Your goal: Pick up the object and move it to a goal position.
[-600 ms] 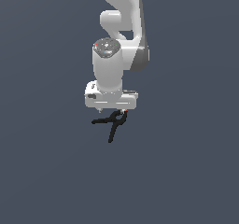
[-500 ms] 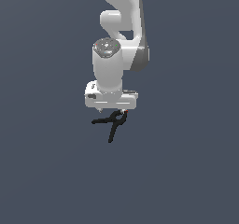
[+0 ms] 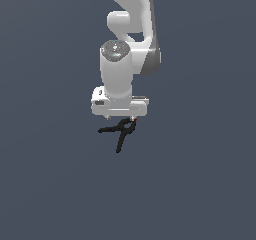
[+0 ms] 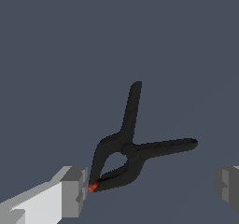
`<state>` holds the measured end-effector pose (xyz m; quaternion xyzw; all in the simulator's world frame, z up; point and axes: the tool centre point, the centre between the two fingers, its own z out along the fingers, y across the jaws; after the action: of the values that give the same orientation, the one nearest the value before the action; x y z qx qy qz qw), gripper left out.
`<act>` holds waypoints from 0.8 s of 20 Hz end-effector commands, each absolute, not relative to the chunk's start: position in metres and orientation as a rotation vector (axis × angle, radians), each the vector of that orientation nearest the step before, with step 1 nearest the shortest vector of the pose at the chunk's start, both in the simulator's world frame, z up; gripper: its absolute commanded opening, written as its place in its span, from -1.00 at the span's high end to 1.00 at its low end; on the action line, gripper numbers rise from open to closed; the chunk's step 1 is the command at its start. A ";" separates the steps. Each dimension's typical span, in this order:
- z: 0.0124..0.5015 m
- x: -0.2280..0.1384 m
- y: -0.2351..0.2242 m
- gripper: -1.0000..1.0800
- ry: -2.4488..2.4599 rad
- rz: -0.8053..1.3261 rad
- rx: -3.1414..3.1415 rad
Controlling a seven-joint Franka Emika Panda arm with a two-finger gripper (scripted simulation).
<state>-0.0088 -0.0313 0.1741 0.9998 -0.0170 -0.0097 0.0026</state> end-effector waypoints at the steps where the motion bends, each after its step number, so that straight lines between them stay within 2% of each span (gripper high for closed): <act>1: 0.171 -0.010 -0.031 -1.00 -0.079 -0.045 3.142; 9: 0.145 -0.024 -0.024 -1.00 -0.311 -0.168 3.179; 16: 0.105 -0.047 -0.010 -1.00 -0.709 -0.397 3.176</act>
<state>-0.0414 -0.0135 0.1149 0.9751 -0.1871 -0.1035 -0.0594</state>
